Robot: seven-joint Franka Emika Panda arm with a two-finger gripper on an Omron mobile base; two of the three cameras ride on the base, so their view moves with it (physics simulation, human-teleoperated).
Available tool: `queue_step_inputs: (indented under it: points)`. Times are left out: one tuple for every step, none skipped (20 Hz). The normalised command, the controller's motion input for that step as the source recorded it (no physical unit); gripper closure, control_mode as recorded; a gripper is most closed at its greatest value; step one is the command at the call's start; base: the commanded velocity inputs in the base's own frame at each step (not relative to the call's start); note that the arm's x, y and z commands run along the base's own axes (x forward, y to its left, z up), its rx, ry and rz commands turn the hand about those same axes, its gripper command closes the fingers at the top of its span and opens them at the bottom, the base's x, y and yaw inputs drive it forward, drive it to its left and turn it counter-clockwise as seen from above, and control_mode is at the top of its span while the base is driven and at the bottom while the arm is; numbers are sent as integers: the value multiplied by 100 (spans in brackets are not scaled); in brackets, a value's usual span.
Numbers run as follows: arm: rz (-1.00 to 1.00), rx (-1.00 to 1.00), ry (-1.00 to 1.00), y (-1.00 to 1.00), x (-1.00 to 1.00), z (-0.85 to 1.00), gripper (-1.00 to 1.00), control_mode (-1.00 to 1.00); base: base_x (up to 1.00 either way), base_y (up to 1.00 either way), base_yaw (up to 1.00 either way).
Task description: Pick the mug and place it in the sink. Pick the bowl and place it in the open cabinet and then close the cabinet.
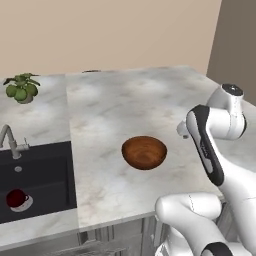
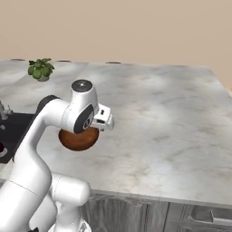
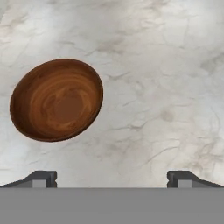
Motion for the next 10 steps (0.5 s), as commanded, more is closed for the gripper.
queue_step_inputs:
  points:
    - [-1,5,5,57,25,-22,-100,-100,0,0,0]
    - [-2,7,7,56,25,-24,-100,-100,0,0,0]
    - [-3,10,8,53,22,-28,-100,-100,0,0,0]
    - [-1,7,5,56,26,-21,-100,-100,0,0,0]
    - [-2,6,3,54,25,-23,-100,-100,0,0,0]
    - [-3,6,4,44,24,-23,-100,-100,0,0,0]
    - [0,4,3,31,28,-18,-100,-100,0,0,0]
    - [-1,3,1,24,21,-16,-100,-100,0,0,0]
    - [-1,3,3,21,29,-15,-100,-100,0,0,0]
    - [-3,2,4,21,17,-11,-100,-100,0,0,0]
